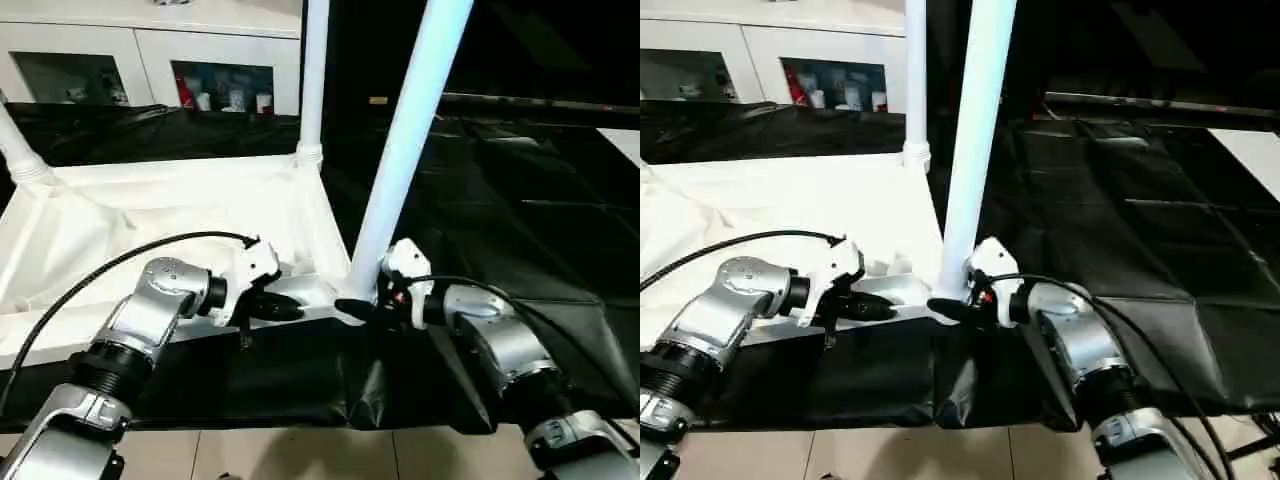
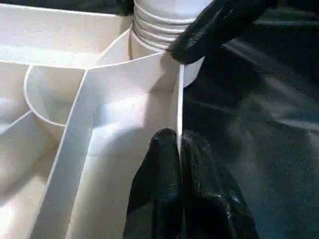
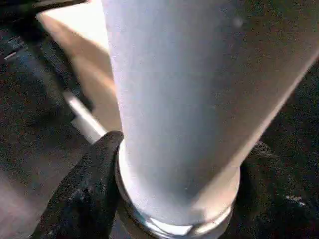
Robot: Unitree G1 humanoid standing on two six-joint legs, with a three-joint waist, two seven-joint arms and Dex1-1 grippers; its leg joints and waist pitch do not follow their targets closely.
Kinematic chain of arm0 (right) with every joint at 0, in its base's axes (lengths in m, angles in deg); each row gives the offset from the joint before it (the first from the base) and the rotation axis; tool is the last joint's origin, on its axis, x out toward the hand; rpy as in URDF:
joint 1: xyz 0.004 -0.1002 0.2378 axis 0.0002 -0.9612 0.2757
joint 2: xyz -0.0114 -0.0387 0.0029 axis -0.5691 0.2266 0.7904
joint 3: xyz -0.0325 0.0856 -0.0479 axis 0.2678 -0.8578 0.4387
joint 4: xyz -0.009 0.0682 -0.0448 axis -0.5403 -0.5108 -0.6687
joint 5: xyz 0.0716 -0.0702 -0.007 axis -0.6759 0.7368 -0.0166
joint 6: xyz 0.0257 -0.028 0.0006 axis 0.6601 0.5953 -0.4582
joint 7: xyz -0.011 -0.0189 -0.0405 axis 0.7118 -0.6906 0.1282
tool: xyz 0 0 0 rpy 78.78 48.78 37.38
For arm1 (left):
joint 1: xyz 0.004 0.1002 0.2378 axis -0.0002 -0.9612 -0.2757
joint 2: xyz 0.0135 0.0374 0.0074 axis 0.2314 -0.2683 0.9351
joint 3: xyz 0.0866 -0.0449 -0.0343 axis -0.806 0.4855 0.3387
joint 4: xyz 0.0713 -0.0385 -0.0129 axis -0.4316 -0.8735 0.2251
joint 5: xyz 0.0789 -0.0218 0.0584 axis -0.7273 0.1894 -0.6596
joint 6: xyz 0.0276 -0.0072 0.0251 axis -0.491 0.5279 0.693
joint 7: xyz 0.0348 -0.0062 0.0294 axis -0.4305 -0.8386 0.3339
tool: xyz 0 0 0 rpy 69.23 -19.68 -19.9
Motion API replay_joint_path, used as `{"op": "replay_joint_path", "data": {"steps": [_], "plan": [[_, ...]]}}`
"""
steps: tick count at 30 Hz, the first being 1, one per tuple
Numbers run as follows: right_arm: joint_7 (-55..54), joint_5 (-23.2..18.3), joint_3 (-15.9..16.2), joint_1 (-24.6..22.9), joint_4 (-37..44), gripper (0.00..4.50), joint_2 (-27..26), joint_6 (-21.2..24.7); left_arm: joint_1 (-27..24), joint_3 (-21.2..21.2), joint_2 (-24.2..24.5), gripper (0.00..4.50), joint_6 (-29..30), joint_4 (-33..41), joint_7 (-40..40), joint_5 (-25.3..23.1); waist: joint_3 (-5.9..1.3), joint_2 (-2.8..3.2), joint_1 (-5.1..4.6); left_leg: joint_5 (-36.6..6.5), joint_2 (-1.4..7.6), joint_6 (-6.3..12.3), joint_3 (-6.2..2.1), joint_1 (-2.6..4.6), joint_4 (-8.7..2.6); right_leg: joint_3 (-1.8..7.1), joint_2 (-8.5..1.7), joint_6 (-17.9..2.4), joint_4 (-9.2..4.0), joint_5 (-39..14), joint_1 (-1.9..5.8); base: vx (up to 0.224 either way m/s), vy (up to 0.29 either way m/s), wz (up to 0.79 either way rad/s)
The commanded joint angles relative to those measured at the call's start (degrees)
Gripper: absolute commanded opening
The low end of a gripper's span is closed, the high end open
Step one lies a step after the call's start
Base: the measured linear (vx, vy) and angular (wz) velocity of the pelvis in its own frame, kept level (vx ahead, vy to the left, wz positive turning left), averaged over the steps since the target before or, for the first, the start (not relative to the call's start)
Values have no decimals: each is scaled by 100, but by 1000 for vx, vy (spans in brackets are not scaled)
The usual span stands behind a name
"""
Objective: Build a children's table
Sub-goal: Rotate leg to tighten
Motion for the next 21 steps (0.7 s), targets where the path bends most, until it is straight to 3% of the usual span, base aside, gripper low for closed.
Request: {"op": "replay_joint_path", "data": {"steps": [1, 6, 9, 11, 12, 13, 17, 18, 21], "plan": [[-800, 64, -306, 1, -279, 274, -85, 124, 51, 59, -180, 0, 37, -339, 523, -132, -290, 8, -3, -1741, 77, -79, 16, 77, -381, 182, -261, -1086, -466, -1602, 207, 0, 0, 0], [-2812, 79, -712, 258, -927, 274, -858, 337, 515, 243, -981, 0, 173, -1004, 1998, -290, -296, 37, -18, -1886, 63, -216, 5, 97, -388, 185, -259, -935, -504, -1875, 172, 0, 0, 0], [-3022, 216, -624, 380, -1163, 274, -1025, 200, 632, 247, -1249, 0, 77, -1174, 2241, -287, -312, 28, 1, -1883, 47, -160, 9, 82, -373, 181, -256, -911, -501, -1713, 180, 0, 0, 0], [-3051, 274, -598, 427, -1244, 274, -1072, 115, 663, 238, -1304, 0, 11, -1236, 2247, -301, -319, 17, 16, -1768, 45, -87, 9, 63, -370, 176, -254, -903, -490, -1552, 206, 0, 0, 0], [-3074, 275, -619, 493, -1334, 274, -1119, 34, 687, 229, -1344, 0, -18, -1279, 2217, -310, -321, 72, 18, -1752, 41, -63, 11, 62, -368, 177, -255, -917, -481, -1494, 201, 0, 0, 0], [-3021, 236, -641, 515, -1354, 329, -1131, 14, 694, 215, -1347, 0, -30, -1289, 2192, -321, -320, 60, 12, -1764, 41, -49, 13, 57, -371, 175, -253, -912, -494, -1491, 205, 0, 0, 0], [-2802, 109, -731, 583, -1293, 350, -1120, -47, 670, 199, -1250, 0, -91, -1285, 2047, -326, -316, 55, 5, -1825, 46, -17, 0, 39, -387, 162, -254, -891, -497, -1601, 223, 0, 0, 0], [-2750, 143, -734, 630, -1306, 360, -1080, -122, 664, 208, -1192, 0, -175, -1342, 2005, -340, -311, 18, -8, -1889, 45, -17, 4, 40, -388, 159, -252, -865, -516, -1725, 211, 0, 0, 0], [-2484, 137, -689, 661, -1225, 384, -963, -142, 626, 215, -1092, 0, -270, -1337, 1852, -324, -307, 35, -17, -1952, 47, -20, -4, 33, -394, 160, -258, -828, -524, -1880, 214, 0, 0, 0]]}}
